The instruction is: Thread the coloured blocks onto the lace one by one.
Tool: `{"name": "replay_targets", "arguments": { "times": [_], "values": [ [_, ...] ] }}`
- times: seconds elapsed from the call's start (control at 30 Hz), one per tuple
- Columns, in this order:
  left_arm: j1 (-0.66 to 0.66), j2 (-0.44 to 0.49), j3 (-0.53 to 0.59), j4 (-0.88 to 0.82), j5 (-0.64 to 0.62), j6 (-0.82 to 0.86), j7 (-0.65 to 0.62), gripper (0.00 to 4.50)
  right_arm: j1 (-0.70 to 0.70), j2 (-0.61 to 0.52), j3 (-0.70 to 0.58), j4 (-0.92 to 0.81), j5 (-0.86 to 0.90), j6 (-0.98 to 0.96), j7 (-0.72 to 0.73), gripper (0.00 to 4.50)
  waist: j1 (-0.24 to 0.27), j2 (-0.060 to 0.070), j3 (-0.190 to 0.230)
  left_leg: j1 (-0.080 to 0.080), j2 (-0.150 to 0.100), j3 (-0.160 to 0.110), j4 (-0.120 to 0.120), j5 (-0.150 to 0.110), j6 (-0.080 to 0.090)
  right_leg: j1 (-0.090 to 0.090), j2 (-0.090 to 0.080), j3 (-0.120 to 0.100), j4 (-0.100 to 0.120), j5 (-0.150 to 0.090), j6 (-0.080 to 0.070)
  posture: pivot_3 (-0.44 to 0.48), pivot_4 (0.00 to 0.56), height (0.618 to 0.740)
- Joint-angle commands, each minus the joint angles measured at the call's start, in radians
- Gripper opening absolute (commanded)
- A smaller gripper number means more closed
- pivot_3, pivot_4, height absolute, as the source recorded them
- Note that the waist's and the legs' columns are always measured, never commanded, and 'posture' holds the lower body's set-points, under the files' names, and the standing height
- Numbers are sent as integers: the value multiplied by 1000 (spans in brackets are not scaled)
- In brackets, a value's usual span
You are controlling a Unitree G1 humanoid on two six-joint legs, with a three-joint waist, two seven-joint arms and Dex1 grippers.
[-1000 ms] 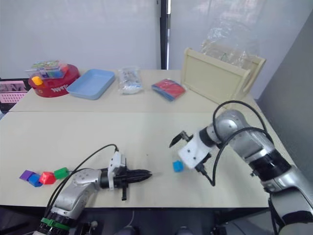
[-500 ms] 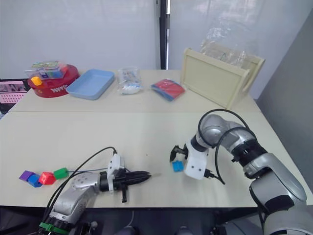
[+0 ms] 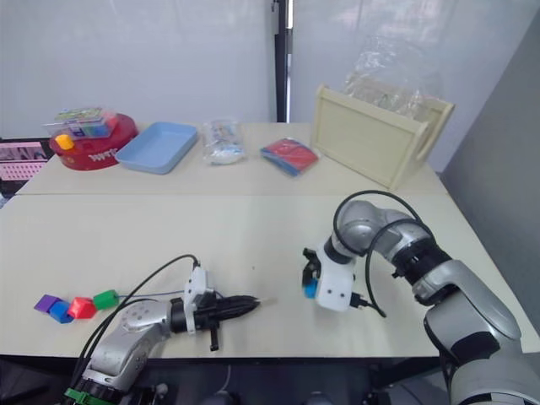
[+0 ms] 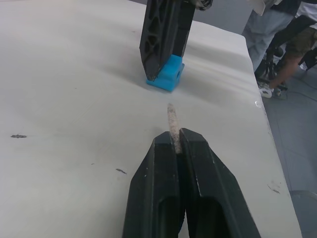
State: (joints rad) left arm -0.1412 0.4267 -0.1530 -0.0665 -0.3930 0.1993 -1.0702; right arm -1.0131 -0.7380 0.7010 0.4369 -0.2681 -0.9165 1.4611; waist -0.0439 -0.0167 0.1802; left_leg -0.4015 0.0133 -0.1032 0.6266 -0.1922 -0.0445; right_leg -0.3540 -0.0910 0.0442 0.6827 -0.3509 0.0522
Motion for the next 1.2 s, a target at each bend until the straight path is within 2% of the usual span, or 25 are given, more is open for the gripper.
{"name": "replay_targets", "arguments": {
  "times": [0.03, 0.13, 0.17, 0.23, 0.3, 0.37, 0.47, 0.7, 0.87, 0.9, 1.1, 1.2],
  "values": [
    [-17, 3, 10, -17, -17, 1, -7, 0, 106, -32, -95, -172, 167, 358, 35, 1309, 3, 0, 0, -1, 0, 0, 0, 0, 0, 0, 0, 0, 0, 0, 0, 0, 150, 740],
    [-40, 4, 6, 1, -17, -1, -22, 0, 248, -92, -201, -399, 252, 723, 7, 1309, 11, 0, 0, -3, -1, -1, 1, 0, 0, -1, -1, 0, -1, 0, 0, 0, 150, 740],
    [-51, 4, 4, 9, -16, -1, -28, 0, 302, -111, -252, -482, 232, 890, -45, 1309, 15, 0, 0, -4, -1, -1, 1, 0, 0, -1, -1, -1, -1, 0, 0, 0, 150, 740],
    [-67, 4, 1, 22, -16, -2, -38, 0, 365, -146, -298, -631, 179, 1284, -96, 1309, 22, 0, 0, -4, -1, -1, 1, 0, 0, -1, -1, 0, -1, 0, 0, 0, 150, 740],
    [-77, 2, -2, 32, -15, -6, -48, 0, 362, -145, -296, -739, 189, 1730, -117, 1309, 19, 1, 0, -4, -2, -1, 2, 0, 1, -2, -1, 0, -1, 0, 0, 0, 150, 740],
    [-89, -4, -7, 45, -14, -8, -57, 0, 358, -130, -299, -808, 222, 1994, -155, 1309, 17, 1, 0, -4, -1, -1, 1, 0, 1, -2, 0, 0, -1, 0, 0, 0, 150, 740],
    [-107, -18, -19, 64, -9, -12, -68, 0, 350, -89, -311, -853, 265, 2250, -235, 1309, 18, 0, 0, -4, -1, -1, 1, 0, 1, -2, 0, -1, -1, 0, 0, 0, 150, 740],
    [-132, -33, -32, 87, -2, -17, -83, 0, 326, -56, -276, -888, 346, 2355, -374, 1309, 17, 0, 0, -4, -2, -1, 1, -1, 1, -2, 0, -1, -2, 0, 0, 0, 150, 740],
    [-140, -31, -32, 96, 0, -20, -93, 0, 308, -94, -216, -914, 367, 2258, -424, 1309, 7, 0, 0, -4, -1, -1, 1, -1, 1, -2, 0, -1, -1, 0, 0, 0, 150, 740],
    [-142, -31, -33, 98, 1, -20, -95, 0, 303, -106, -203, -922, 365, 2222, -423, 2326, 6, 0, 0, -4, -1, -1, 1, -1, 1, -2, 0, -1, -1, 0, 0, 0, 150, 740],
    [-155, -36, -37, 104, 4, -20, -101, 0, 249, -202, -160, -954, 369, 2080, -381, 4390, 4, 0, 0, -5, -2, -1, 1, -1, 1, -3, -1, -1, -2, 0, 0, 0, 150, 740],
    [-156, -37, -38, 104, 3, -20, -104, 0, 210, -213, -205, -976, 390, 2095, -390, 4454, 3, 0, 0, -5, -2, -1, 1, -1, 1, -3, -1, -1, -2, 0, 0, 0, 150, 740]
  ]
}}
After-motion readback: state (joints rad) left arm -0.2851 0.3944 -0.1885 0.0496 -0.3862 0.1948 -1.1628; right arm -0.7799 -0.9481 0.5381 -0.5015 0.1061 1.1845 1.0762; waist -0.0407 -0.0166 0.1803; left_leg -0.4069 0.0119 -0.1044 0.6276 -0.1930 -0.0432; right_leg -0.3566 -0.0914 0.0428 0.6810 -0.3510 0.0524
